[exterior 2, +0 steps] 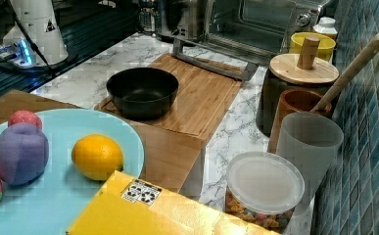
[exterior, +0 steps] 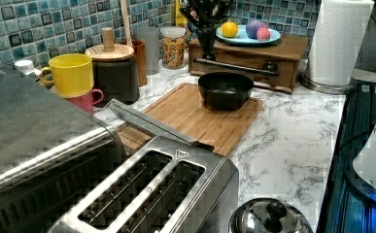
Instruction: Pick up the bowl.
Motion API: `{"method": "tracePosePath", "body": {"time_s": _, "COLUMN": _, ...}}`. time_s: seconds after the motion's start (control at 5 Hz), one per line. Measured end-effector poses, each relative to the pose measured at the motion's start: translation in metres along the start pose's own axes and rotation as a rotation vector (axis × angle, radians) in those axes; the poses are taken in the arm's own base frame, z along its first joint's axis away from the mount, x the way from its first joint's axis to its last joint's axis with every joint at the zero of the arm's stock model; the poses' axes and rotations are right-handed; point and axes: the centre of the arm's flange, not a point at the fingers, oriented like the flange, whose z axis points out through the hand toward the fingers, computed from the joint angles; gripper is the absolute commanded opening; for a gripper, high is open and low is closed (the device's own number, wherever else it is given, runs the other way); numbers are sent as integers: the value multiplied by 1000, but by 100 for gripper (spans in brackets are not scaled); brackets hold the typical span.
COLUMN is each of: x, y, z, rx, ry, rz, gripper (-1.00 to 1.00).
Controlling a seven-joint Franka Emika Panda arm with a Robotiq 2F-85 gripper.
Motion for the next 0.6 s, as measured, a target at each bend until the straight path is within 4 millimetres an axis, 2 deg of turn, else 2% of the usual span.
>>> {"method": "tracePosePath", "body": {"time_s": 0.2, "x": 1, "y": 45, "z": 15, "rx": 1, "ry": -32, "rz": 75, "gripper": -100}}
{"method": "tracePosePath", "body": {"time_s": 0.4, "x": 18, "y": 88, "z": 19, "rx": 33, "ry": -30, "rz": 170, "gripper": -100}}
{"method": "tracePosePath", "body": {"time_s": 0.6, "x": 44, "y": 125, "z": 14, "rx": 83, "ry": 36, "rz": 258, "gripper": 0}}
